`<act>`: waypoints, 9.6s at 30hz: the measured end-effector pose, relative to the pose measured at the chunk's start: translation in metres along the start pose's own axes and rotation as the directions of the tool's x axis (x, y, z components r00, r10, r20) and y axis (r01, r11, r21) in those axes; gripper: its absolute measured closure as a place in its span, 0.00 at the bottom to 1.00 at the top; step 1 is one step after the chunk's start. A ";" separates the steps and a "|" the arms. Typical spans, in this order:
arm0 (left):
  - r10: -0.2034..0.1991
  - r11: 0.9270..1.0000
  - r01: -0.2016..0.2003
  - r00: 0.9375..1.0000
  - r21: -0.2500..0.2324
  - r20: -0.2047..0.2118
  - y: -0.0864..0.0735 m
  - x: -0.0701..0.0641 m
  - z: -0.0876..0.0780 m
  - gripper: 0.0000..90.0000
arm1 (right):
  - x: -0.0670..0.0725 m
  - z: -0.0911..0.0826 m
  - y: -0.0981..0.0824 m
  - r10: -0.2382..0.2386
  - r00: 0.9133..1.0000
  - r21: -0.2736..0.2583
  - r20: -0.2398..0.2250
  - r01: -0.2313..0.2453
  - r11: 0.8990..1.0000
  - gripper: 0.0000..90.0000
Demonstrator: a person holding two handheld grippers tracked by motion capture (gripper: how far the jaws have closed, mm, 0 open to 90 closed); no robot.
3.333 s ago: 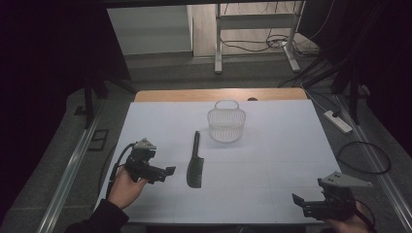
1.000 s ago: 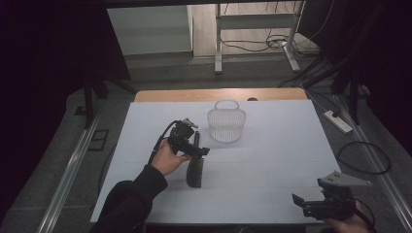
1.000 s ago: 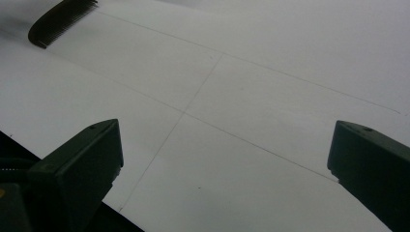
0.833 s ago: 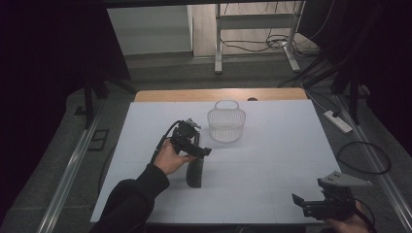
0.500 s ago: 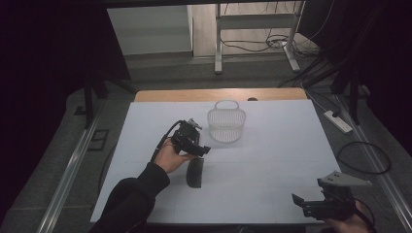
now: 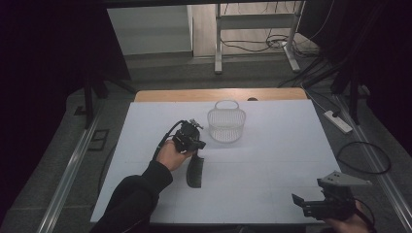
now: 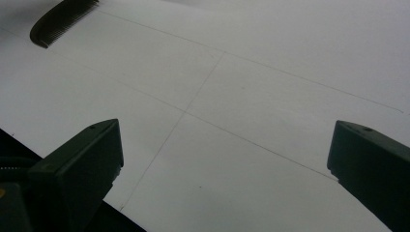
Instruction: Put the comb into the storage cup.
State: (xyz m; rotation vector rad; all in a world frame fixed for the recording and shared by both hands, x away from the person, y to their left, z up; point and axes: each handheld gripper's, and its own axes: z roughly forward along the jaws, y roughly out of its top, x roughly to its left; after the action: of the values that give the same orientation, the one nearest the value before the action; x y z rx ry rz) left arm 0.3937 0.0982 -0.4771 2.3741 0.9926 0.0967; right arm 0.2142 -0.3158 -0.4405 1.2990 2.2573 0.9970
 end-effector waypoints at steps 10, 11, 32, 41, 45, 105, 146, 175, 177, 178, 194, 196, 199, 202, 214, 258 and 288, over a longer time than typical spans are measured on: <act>-0.005 1.000 0.006 1.000 0.028 -0.019 -0.010 0.006 0.017 0.99 | 0.000 0.000 0.000 -0.004 1.000 0.001 -0.003 0.004 1.000 0.00; -0.005 0.999 0.006 1.000 0.034 -0.021 -0.010 0.006 0.018 0.99 | 0.000 0.000 0.000 -0.005 1.000 0.001 -0.003 0.005 1.000 0.00; 0.007 0.997 0.000 0.997 0.079 -0.076 -0.011 0.017 0.031 0.99 | 0.000 0.001 0.000 -0.007 1.000 0.009 -0.005 0.007 1.000 0.01; -0.005 0.996 0.016 0.993 0.090 -0.117 -0.009 0.028 0.032 0.99 | 0.000 0.001 0.000 -0.007 1.000 0.009 -0.007 0.007 1.000 0.01; -0.022 0.995 0.034 0.991 0.090 -0.133 -0.011 0.036 0.031 0.99 | 0.000 0.001 0.000 -0.006 1.000 0.009 -0.007 0.006 1.000 0.01; -0.193 0.961 0.210 0.976 0.182 -0.105 -0.140 0.037 -0.049 0.99 | 0.003 0.003 0.002 -0.035 0.999 0.013 -0.021 0.035 0.999 0.02; -0.300 0.954 0.301 0.947 -0.005 -0.118 -0.143 0.000 -0.099 0.26 | 0.005 0.003 0.003 -0.053 0.998 0.013 -0.018 0.054 0.998 0.02; -0.187 0.982 0.191 0.972 0.011 -0.139 -0.136 0.001 -0.064 0.00 | 0.006 0.004 0.003 -0.063 0.998 0.017 -0.022 0.064 0.998 0.02; -0.179 0.983 0.184 0.974 0.024 -0.141 -0.135 0.001 -0.060 0.00 | 0.006 0.004 0.003 -0.065 0.998 0.018 -0.022 0.065 0.998 0.02; -0.179 0.983 0.184 0.974 0.024 -0.141 -0.135 0.001 -0.060 0.00 | 0.006 0.004 0.003 -0.064 0.998 0.017 -0.023 0.064 0.998 0.02; -0.138 0.964 0.170 0.977 0.202 -0.163 -0.135 0.002 -0.029 0.00 | 0.006 0.004 0.003 -0.065 0.998 0.020 -0.025 0.066 0.998 0.02; -0.141 0.961 0.174 0.976 0.214 -0.164 -0.135 0.002 -0.028 0.00 | 0.006 0.004 0.003 -0.065 0.998 0.020 -0.025 0.066 0.998 0.02; -0.135 0.956 0.178 0.973 0.233 -0.186 -0.133 0.000 -0.025 0.00 | 0.006 0.004 0.003 -0.065 0.998 0.020 -0.024 0.066 0.998 0.02; -0.153 0.953 0.196 0.969 0.230 -0.192 -0.132 0.000 -0.024 0.00 | 0.006 0.004 0.003 -0.066 0.998 0.019 -0.024 0.067 0.998 0.02; -0.125 0.960 0.166 0.975 0.226 -0.183 -0.128 -0.010 -0.034 0.38 | 0.006 0.004 0.002 -0.068 0.997 0.020 -0.023 0.069 0.997 0.02; -0.170 0.985 0.170 0.985 -0.020 -0.029 -0.130 -0.008 -0.072 0.80 | 0.006 0.002 0.001 -0.067 0.998 0.021 -0.017 0.067 0.998 0.02; -0.124 0.972 0.115 0.992 -0.207 -0.035 -0.137 -0.045 -0.106 0.80 | 0.007 -0.003 0.011 -0.095 0.992 -0.097 -0.077 0.088 0.991 0.00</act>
State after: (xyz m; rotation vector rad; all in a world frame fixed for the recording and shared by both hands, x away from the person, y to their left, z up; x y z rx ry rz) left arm 0.2455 0.1950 -0.4531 2.1291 1.0909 0.2010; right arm 0.2152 -0.3075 -0.4299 1.1252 2.2786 1.1268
